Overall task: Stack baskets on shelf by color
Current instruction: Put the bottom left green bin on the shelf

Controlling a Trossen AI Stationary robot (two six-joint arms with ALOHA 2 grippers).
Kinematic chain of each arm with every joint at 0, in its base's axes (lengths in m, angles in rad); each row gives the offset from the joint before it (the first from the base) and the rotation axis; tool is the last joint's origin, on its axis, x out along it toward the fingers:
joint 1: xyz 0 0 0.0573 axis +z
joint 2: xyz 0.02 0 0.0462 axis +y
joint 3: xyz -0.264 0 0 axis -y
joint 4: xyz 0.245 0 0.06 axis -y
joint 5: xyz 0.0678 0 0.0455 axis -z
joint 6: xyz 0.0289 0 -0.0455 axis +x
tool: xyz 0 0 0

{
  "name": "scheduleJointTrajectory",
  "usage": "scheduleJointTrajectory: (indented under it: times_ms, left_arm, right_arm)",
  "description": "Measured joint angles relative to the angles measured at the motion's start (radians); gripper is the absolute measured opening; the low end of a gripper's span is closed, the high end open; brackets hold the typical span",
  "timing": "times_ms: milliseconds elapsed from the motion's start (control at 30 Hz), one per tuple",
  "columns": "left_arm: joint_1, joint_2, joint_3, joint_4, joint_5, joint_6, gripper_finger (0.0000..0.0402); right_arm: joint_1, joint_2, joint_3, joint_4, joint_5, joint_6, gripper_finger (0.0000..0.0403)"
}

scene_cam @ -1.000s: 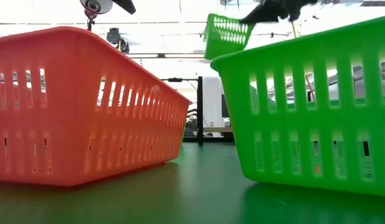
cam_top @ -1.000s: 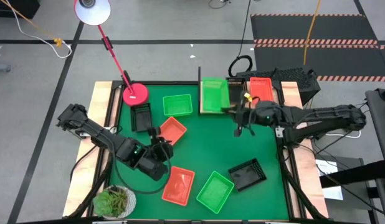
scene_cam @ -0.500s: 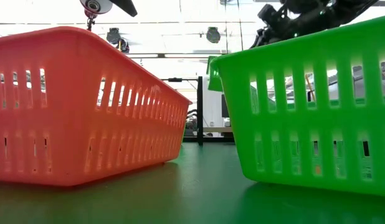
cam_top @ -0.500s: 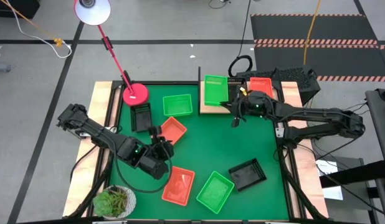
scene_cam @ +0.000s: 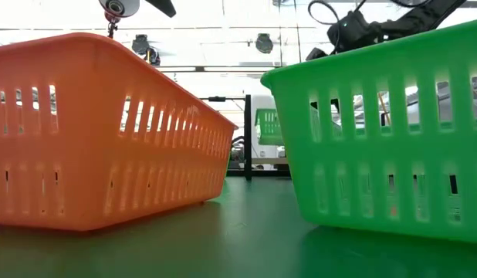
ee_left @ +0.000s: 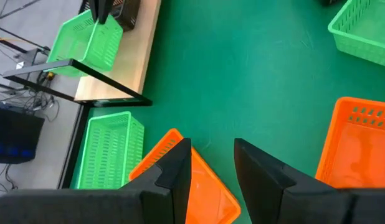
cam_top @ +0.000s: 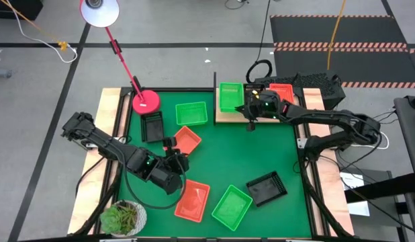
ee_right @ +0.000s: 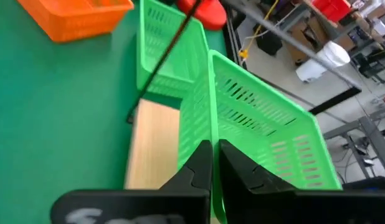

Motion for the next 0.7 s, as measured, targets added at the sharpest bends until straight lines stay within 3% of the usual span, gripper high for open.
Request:
scheduleJointTrajectory:
  times_ms: [200,700]
  left_arm:
    - [0.000,0.000,0.000,0.000,0.000,0.000,0.0122]
    - [0.000,0.000,0.000,0.001,0.001,-0.001,0.0122]
  right_arm:
    - [-0.024,0.052,0.000,0.003,-0.047,-0.028,0.0004]
    - [-0.043,0.074,0.000,-0.005,-0.048,-0.028,0.0004]
